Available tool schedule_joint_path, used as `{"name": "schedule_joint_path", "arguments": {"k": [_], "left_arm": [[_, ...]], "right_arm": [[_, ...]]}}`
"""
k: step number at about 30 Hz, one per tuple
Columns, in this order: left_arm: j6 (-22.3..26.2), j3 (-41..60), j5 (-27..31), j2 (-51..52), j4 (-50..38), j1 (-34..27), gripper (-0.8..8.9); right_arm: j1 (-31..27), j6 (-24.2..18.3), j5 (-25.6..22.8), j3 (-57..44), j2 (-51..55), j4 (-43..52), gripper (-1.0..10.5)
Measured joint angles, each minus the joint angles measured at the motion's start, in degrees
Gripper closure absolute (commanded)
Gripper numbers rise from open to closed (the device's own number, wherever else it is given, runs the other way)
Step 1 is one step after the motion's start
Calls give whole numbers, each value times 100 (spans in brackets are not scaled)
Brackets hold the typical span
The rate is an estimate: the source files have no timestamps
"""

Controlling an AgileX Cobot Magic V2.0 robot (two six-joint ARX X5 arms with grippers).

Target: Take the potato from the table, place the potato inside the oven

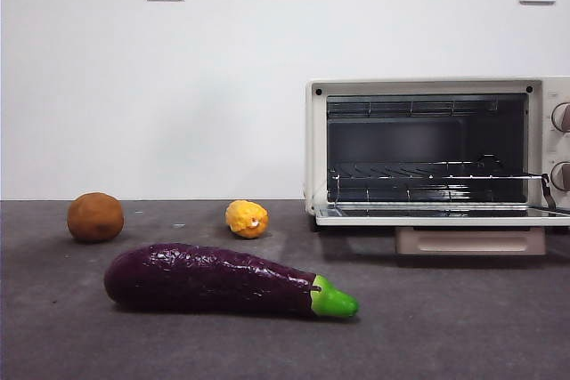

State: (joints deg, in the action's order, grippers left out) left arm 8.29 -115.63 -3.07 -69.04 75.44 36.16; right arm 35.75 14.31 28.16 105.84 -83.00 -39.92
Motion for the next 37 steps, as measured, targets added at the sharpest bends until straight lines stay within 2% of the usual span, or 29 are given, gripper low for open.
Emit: {"name": "schedule_joint_path", "arguments": {"k": [6,9,13,15,19,21,23,30,34,37], "left_arm": [[-52,1596,717,1261,31,-63,818],[-131,2310,1084,1947,37,-76,818],[-236,3029,1397,2879,42,-76,818],[-280,3178,1569,3311,48,-76,818],[-304,3342,2122,3967,44,-76,818],[-306,3359,2343,4223,44,-76,818],[-306,3362,2393,4500,39,-76,818],[-328,3359,2522,5283,42,-74,818],[-343,3359,2542,5508,42,-70,818],[-350,3359,2544,5582,42,-68,818]], "right_arm": [[597,160,-839,181,-693,308,777],[811,175,-1296,527,-1082,310,683],[1029,160,-1652,1145,-1641,330,683],[1093,136,-1838,1497,-1945,339,657],[1150,90,-2345,2162,-2618,363,486],[1169,15,-2435,2433,-2948,374,404],[1187,-63,-2476,2627,-3261,437,347],[1187,-306,-2498,2686,-4197,1266,336],[1202,-402,-2682,2688,-4660,1641,183],[1213,-474,-2900,2688,-4959,1751,114]]}}
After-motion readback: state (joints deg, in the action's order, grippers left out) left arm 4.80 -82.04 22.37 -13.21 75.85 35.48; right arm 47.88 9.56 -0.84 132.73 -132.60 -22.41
